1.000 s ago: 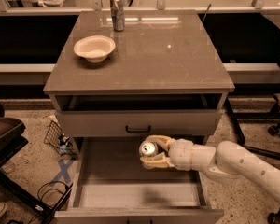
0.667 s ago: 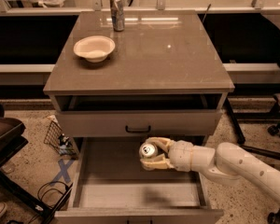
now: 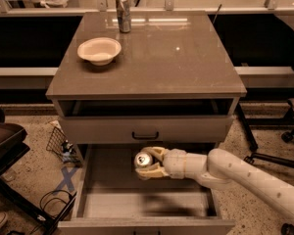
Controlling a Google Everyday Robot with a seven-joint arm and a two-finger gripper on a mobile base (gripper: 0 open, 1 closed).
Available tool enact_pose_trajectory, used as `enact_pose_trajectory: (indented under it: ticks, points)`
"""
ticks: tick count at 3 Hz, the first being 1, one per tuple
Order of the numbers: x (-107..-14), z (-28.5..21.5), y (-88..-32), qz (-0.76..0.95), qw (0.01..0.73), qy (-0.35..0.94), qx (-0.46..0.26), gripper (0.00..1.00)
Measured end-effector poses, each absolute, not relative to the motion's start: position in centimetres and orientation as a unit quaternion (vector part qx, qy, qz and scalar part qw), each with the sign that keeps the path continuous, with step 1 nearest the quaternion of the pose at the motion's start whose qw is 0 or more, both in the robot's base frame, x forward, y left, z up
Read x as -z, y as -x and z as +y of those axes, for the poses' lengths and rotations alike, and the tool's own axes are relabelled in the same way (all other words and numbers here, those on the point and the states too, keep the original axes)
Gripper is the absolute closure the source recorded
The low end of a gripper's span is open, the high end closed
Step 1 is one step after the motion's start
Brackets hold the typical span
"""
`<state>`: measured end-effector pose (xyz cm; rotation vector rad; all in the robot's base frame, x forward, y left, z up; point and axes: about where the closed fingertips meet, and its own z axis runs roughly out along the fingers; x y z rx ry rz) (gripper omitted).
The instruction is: Place 7up can into middle drawer
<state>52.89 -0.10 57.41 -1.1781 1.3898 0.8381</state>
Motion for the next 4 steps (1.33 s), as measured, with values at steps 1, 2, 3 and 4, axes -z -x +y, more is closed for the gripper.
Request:
enact_pose_trajectory:
  ticks: [1, 2, 3, 4]
  points:
    - [-51.9, 4.9, -54.1, 0.567, 0.522, 0.511, -0.38, 1.0]
    - [-49.0, 7.4, -54.3, 0.555, 0.518, 0.514, -0.399, 1.0]
    - [-46.5, 9.5, -54.1, 0.547, 0.514, 0.512, -0.416, 1.0]
    - [-46.2, 10.0, -54.0, 0.546, 0.513, 0.512, -0.42, 0.79]
